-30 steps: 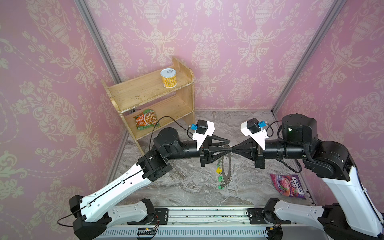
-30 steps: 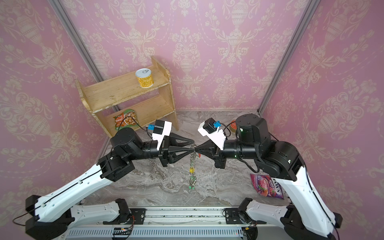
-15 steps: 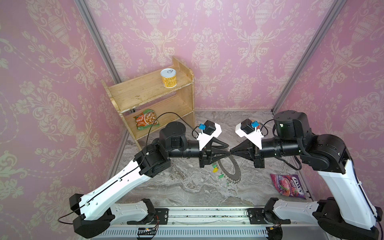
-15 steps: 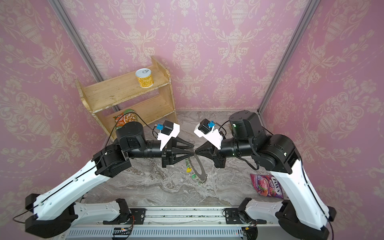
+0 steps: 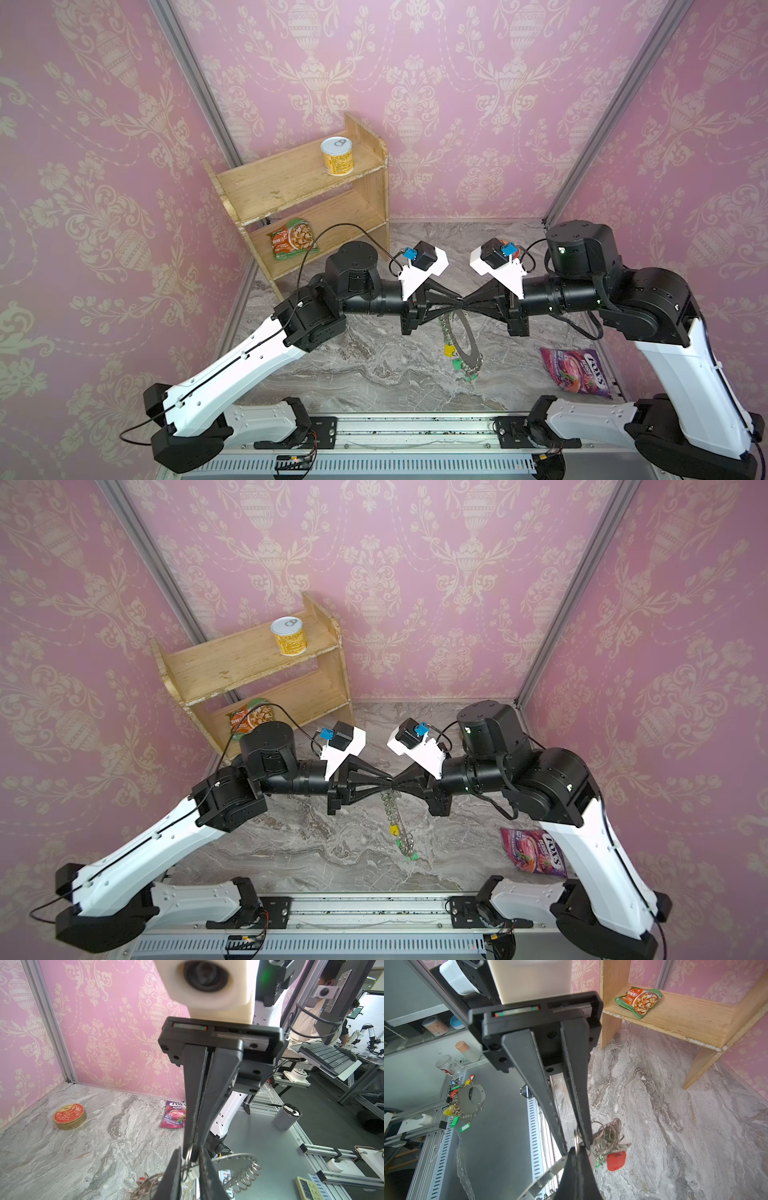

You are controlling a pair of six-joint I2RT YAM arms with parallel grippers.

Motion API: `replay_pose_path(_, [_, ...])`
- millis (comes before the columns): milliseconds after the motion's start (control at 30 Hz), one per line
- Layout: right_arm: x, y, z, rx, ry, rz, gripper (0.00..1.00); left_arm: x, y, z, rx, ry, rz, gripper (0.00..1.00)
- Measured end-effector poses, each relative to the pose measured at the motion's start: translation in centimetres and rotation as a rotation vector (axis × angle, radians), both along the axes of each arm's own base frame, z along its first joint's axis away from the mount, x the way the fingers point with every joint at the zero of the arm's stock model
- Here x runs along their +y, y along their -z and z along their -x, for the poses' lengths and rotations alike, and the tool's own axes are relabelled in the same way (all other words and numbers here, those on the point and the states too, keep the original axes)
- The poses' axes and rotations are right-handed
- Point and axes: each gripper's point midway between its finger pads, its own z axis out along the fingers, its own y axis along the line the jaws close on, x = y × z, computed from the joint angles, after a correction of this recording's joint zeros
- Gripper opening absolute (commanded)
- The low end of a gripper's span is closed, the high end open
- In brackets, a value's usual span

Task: Put the keys on the keyring

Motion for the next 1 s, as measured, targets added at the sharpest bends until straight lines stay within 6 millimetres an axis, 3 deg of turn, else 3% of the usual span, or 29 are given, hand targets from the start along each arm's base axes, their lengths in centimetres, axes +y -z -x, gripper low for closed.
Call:
replay_pose_path(200, [0.0,0.0,0.0,0.000,0.000,0.000,0.00,0.0,-0.3,0.0,-0.009,0.000,0.012,0.17])
replay_pose_path(467, [-0.1,0.1,0.1,0.009,-0.001,0.002,0.00,0.0,-0.5,0.1,-0.013,0.006,0.018,0.00])
replay_pose_path(733, [-0.1,0.0,0.2,0.008,-0.003,-0.001,0.00,0.0,-0.6,0.2,-0.013,0.012,0.021,0.00])
replay_pose_path(767, [-0.1,0.0,0.2,0.007,-0.003,-0.001,0.10,0.0,-0.6,0.2,-0.014,0.012,0.022,0.00])
replay_pose_path(867, [-0.1,-0.1,0.1,-0.001,-0.003,-0.002,0.26,0.0,-0.8,0.2,-0.019,0.011,0.030,0.00])
replay_pose_path(1000, [-0.3,-0.7,0.1,-0.023,0.008,-0.022,0.32,0.3,-1.2,0.2,-0.041,-0.003,0.062,0.00])
